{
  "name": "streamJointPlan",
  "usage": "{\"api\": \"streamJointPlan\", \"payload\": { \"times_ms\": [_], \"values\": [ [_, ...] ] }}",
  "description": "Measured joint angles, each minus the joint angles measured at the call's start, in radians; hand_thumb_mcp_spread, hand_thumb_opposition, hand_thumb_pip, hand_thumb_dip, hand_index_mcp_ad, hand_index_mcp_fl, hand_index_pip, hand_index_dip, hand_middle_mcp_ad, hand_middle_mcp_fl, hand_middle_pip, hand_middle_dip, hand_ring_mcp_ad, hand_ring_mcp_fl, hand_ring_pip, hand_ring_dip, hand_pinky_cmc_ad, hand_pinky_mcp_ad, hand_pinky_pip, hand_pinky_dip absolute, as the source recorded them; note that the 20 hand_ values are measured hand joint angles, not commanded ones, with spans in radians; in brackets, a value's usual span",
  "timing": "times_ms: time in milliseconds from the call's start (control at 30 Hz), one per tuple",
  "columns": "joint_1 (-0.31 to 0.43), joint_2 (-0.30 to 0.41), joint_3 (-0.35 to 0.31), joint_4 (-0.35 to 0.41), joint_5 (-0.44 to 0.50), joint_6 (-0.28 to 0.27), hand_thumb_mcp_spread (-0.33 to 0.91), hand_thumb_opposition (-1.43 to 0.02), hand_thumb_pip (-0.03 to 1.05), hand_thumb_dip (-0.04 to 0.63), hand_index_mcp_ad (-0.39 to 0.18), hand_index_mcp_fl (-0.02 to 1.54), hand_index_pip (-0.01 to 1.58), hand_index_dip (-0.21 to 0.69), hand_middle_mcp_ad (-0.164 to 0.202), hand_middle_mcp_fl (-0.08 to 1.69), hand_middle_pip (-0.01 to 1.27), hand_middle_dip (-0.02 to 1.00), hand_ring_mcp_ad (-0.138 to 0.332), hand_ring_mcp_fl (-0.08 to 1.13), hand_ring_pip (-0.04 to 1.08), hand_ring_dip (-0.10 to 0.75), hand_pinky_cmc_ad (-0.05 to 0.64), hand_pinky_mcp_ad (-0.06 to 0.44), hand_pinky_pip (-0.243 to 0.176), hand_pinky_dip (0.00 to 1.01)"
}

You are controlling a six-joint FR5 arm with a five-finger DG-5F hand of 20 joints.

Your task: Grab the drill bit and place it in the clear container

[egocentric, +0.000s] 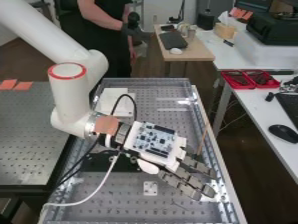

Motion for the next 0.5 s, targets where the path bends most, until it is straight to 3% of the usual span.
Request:
{"api": "streamJointPlan", "payload": {
  "times_ms": [300, 500],
  "values": [
    [0.004, -0.001, -0.010, 0.010, 0.002, 0.015, 0.56, -0.91, 0.43, 0.284, -0.120, 0.84, 1.16, 0.206, 0.077, 0.22, 0.15, 0.16, 0.225, 0.03, 0.10, -0.037, 0.202, 0.152, -0.101, 0.17],
    [0.003, 0.001, -0.011, 0.010, 0.003, 0.012, 0.57, -0.93, 0.43, 0.284, -0.120, 0.87, 1.13, 0.204, 0.077, 0.22, 0.15, 0.16, 0.229, 0.04, 0.10, -0.037, 0.201, 0.152, -0.099, 0.17]
  ]
}}
